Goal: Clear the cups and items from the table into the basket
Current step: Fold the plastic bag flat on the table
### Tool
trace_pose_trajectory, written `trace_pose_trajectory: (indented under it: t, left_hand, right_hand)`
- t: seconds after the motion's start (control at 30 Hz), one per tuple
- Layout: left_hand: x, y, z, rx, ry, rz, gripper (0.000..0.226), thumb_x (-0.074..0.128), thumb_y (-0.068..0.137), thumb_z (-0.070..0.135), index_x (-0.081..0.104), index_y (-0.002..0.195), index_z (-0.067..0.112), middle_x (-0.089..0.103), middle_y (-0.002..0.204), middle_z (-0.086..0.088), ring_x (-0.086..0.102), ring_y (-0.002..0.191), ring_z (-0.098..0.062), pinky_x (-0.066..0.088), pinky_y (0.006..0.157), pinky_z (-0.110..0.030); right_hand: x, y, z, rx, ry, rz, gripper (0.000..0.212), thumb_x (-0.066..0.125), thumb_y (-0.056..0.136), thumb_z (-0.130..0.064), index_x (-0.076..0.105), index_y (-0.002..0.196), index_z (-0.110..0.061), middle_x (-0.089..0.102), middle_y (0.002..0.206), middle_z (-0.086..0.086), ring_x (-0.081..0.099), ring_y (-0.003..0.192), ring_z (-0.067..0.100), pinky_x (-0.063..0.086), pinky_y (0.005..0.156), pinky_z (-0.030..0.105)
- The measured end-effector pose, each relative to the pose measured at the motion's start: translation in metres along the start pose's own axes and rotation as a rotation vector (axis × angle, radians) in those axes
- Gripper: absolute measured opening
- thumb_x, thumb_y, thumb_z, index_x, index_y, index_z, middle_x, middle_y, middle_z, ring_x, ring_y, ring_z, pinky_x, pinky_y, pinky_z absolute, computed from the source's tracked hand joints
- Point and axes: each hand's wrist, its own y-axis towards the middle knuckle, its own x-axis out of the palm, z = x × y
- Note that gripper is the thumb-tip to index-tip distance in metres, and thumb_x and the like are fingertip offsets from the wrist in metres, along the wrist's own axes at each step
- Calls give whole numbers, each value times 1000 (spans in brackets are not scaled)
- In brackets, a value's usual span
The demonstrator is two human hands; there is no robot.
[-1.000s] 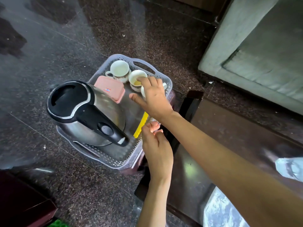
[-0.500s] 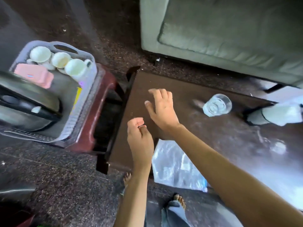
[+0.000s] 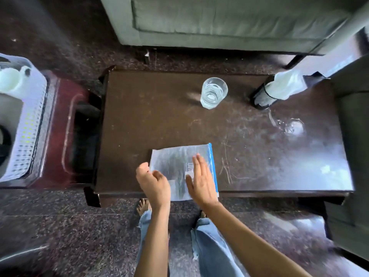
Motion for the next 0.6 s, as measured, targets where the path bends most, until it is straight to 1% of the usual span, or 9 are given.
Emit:
trace_pose_trajectory:
  t: [0.07,0.13,0.2,0.27,0.33,0.4,0.5,0.57,0.6]
  left_hand:
    - [6,3,-12,0,53,3,38,53,87,-1,47,124,-3,52,123,-23,52,115,-37,45,97,-45]
    - [9,7,-21,-47,90,-33,45,57,87,7,43,129,-3,51,126,-26,50,117,-38,42,98,-46]
    - [11,11,-28,-107,72,-73,51,58,89,16,38,132,-4,50,128,-28,51,118,-39,42,97,-44]
    - [13,15,-31,-135,60,-89,52,59,89,25,41,128,-5,53,125,-26,54,114,-39,44,91,-38]
    - [13,17,-29,-151,30,-119,50,63,87,30,46,121,-1,60,118,-21,59,106,-36,43,82,-31]
    - [13,20,-23,-124,19,-151,48,67,84,30,49,120,3,63,116,-17,61,105,-32,40,82,-25]
    - [15,19,-8,4,45,-147,41,67,83,25,55,118,8,66,114,-13,61,104,-28,38,81,-20]
    - [18,14,6,70,17,-137,34,66,85,24,59,115,12,68,110,-7,63,96,-17,37,77,-10]
    - [20,9,13,97,-21,-151,30,64,87,27,62,114,14,69,108,-4,61,92,-10,35,74,-3]
  right_hand:
    - [14,-4,4,-32,-15,-39,62,34,92,-28,28,147,-1,26,155,18,22,145,31,18,119,40]
    - [27,-7,7,-106,-63,-89,64,37,93,-31,24,150,-7,18,158,12,14,146,28,11,119,40]
    - [38,-8,10,-183,-148,-125,65,38,93,-38,21,151,-14,14,159,7,11,147,26,8,118,41]
    - [44,-5,13,-212,-228,-126,64,34,94,-44,22,151,-17,17,158,6,13,146,25,6,117,42]
    - [47,1,14,-224,-268,-112,64,33,95,-45,23,151,-17,21,158,7,15,147,27,6,117,44]
    - [47,9,13,-243,-261,-118,63,32,96,-45,23,152,-17,22,158,7,18,146,28,9,117,47]
    - [47,18,12,-239,-203,-130,61,31,97,-39,21,152,-16,19,160,6,13,148,24,10,119,46]
    - [44,22,9,-196,-81,-95,59,28,97,-31,18,153,-13,16,160,4,9,149,16,9,120,42]
    - [40,24,6,-155,44,-58,58,27,97,-27,17,153,-12,17,160,3,9,148,12,9,121,39]
